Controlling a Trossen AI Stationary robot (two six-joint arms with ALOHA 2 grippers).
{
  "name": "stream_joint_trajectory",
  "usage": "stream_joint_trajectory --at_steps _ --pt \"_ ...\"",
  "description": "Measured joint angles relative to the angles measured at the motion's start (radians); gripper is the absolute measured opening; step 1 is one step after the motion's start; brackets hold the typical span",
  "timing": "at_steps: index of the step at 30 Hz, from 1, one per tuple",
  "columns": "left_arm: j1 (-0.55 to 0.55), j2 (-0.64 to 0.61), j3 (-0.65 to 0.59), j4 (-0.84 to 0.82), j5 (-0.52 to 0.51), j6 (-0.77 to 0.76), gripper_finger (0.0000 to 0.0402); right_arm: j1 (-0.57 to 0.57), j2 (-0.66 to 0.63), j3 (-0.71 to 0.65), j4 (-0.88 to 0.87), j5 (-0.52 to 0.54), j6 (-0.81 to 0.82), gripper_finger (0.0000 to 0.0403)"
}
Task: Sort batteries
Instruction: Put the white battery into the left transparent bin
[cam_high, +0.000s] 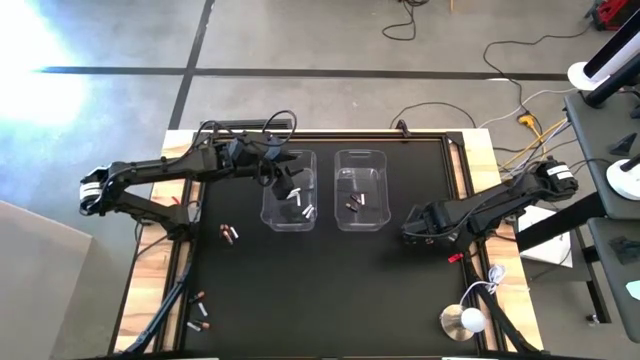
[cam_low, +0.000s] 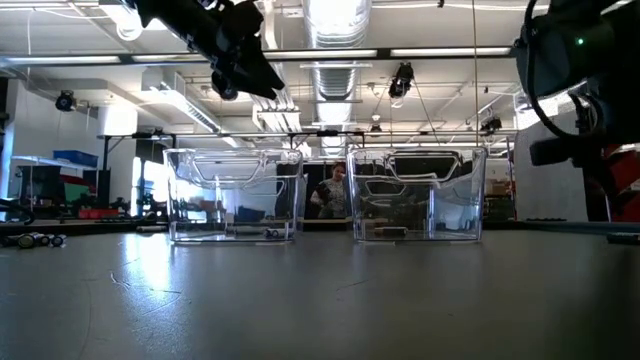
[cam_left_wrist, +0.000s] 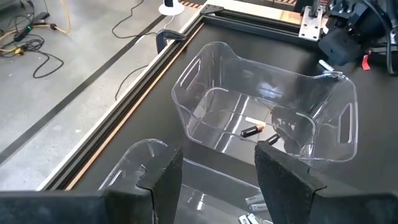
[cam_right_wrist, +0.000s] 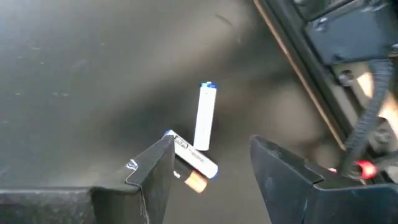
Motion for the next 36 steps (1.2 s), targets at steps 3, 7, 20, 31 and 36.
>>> stream_joint_trajectory --at_steps 3,7,20,31,36 --pt "0.001 0.0 0.0 0.0 0.0 0.009 0.0178 -0.001 -0.001 -0.037 0.06 0.0 0.0 0.0201" --pt "0.001 0.0 0.0 0.003 -0.019 0.022 0.0178 -0.002 -0.003 -0.095 0.137 0.004 0.004 0.0201" --pt "0.001 0.001 0.0 0.003 -0.025 0.012 0.0178 -0.002 -0.003 -0.135 0.166 0.026 -0.028 0.0154" --pt "0.001 0.002 0.0 0.008 -0.025 -0.035 0.0178 -0.002 -0.002 -0.135 0.176 0.033 -0.05 0.0094" --pt "0.001 0.002 0.0 0.008 -0.025 -0.046 0.0178 -0.002 -0.002 -0.136 0.192 0.027 -0.059 0.0089"
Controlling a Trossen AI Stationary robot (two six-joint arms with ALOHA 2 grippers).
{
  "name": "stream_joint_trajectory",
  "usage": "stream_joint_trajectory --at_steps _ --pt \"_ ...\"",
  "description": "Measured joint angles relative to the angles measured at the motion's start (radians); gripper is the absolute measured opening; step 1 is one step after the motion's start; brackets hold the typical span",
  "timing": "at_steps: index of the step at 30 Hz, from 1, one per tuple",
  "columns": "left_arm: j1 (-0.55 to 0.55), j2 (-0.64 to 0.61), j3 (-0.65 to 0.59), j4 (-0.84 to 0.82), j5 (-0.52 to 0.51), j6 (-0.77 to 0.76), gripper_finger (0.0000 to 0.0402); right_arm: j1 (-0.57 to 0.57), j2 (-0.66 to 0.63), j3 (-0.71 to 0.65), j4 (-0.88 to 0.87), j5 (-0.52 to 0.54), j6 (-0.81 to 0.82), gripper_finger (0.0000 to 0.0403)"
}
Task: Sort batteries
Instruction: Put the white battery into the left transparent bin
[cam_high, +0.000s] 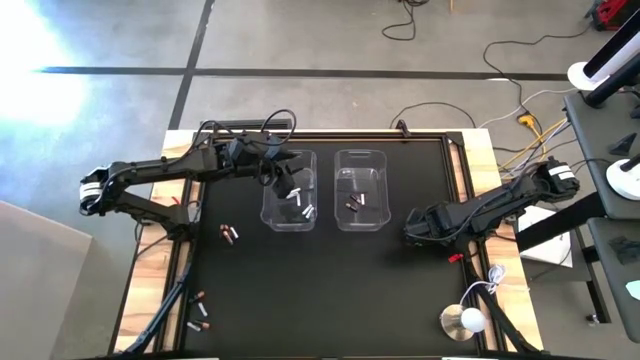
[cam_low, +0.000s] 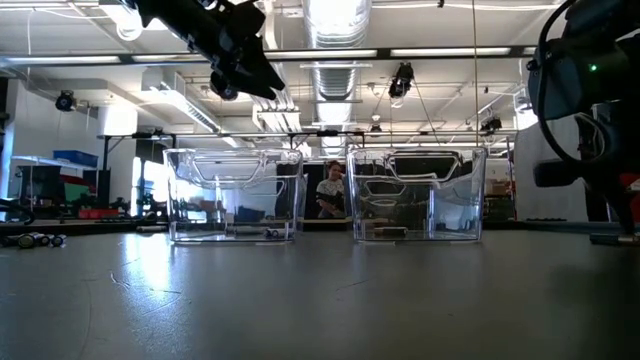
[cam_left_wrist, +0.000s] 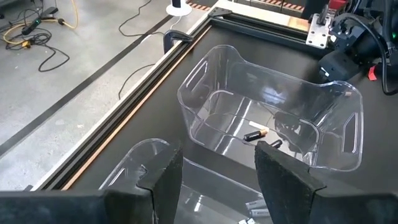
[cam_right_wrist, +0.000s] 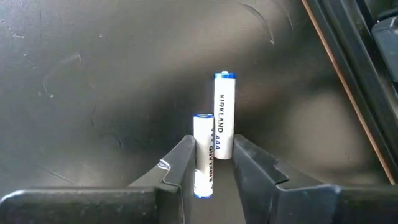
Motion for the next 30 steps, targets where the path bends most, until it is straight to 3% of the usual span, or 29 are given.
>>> stream_joint_trajectory --at_steps 8,16,30 --pt "0.0 0.0 0.0 0.0 0.0 -0.008 0.0178 0.0 0.0 0.0 0.011 -0.005 -0.016 0.0107" --pt "0.0 0.0 0.0 0.0 0.0 -0.008 0.0178 0.0 0.0 0.001 0.01 -0.007 -0.026 0.0099" --pt "0.0 0.0 0.0 0.0 0.0 -0.008 0.0178 0.0 -0.019 0.043 -0.092 -0.014 -0.031 0.0124"
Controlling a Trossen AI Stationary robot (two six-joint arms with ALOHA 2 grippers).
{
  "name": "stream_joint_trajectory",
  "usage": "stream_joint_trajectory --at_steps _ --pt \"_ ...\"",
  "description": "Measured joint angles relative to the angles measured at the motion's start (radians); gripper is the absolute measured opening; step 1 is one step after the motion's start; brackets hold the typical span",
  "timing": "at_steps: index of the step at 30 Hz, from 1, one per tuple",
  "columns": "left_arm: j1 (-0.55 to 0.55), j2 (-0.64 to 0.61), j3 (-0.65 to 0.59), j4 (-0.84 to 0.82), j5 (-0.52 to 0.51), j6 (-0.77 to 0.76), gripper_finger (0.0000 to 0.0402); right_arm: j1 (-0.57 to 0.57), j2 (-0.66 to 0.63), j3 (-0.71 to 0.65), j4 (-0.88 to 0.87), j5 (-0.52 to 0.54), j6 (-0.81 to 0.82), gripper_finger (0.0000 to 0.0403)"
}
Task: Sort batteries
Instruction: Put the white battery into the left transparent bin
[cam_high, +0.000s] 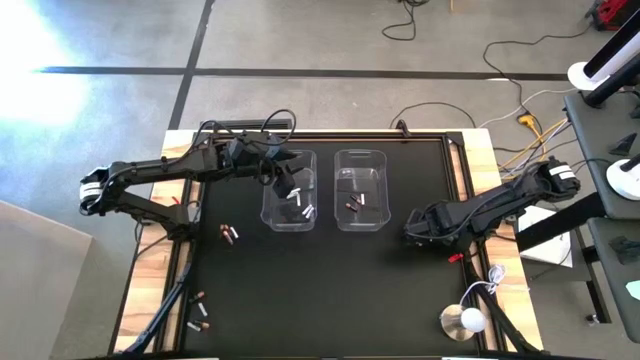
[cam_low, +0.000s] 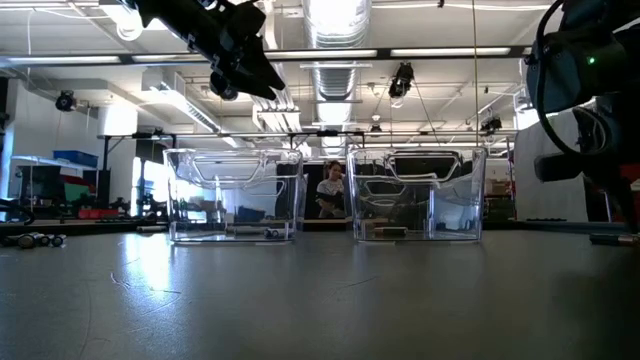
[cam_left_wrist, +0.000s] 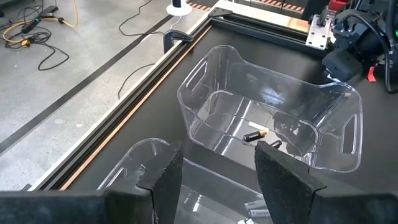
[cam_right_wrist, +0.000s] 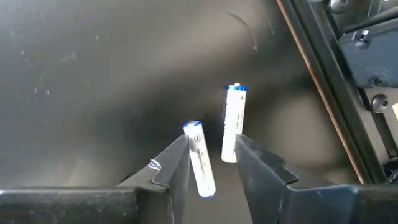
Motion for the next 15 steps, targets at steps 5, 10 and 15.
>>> stream_joint_trajectory --at_steps 5,10,15 --pt "0.0 0.0 0.0 0.0 0.0 0.0 0.0178 0.0 0.017 -0.005 0.003 0.003 0.015 0.013" --pt "0.0 0.0 0.0 0.0 0.0 0.0 0.0178 0.0 0.015 -0.006 0.038 0.003 -0.003 0.0119" --pt "0.0 0.0 0.0 0.0 0.0 0.0 0.0178 0.0 0.015 -0.006 0.083 0.003 -0.019 0.0102"
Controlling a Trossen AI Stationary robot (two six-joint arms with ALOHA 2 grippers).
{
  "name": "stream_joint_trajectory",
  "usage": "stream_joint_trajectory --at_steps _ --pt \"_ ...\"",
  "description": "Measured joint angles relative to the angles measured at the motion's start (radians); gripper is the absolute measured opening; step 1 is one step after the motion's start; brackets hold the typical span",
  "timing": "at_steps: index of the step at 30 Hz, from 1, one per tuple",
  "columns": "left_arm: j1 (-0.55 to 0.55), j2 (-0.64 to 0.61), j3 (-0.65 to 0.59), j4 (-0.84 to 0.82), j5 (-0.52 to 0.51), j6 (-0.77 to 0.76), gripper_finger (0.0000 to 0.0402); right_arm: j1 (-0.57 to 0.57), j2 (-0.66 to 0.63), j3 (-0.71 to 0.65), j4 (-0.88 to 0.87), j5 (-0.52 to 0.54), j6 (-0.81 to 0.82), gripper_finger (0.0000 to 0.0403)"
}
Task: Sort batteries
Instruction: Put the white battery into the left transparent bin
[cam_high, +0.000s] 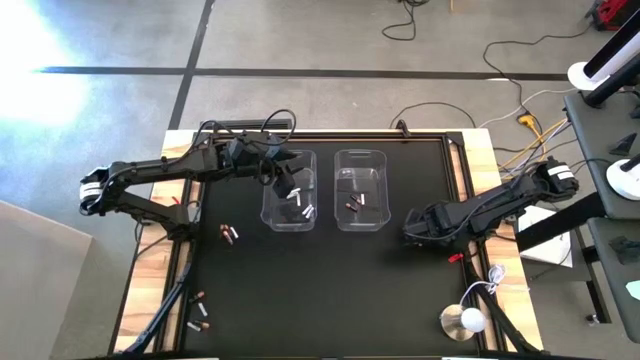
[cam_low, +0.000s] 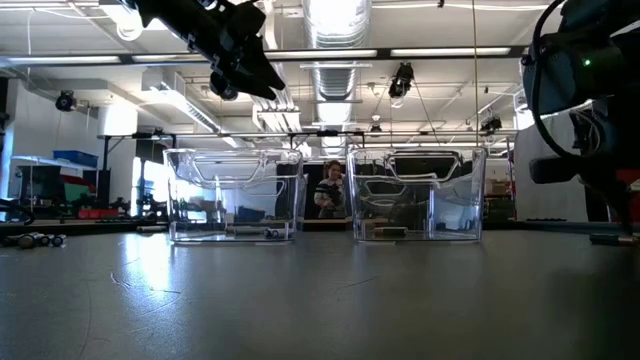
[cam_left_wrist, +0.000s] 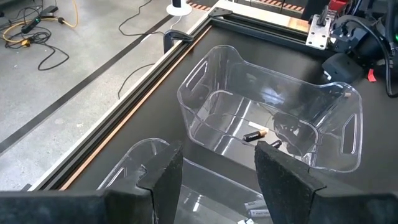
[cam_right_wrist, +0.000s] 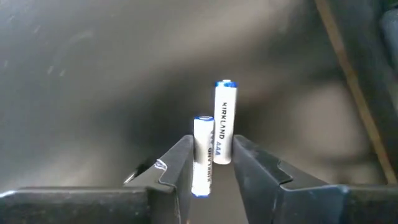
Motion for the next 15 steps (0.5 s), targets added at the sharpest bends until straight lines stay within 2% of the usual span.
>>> stream_joint_trajectory --at_steps 7,15 --pt "0.0 0.0 0.0 0.0 0.0 0.0 0.0178 0.0 -0.001 0.0 0.075 -0.01 -0.026 0.0089" --pt "0.0 0.0 0.0 0.0 0.0 0.0 0.0178 0.0 -0.001 0.0 0.078 -0.06 -0.061 0.0136"
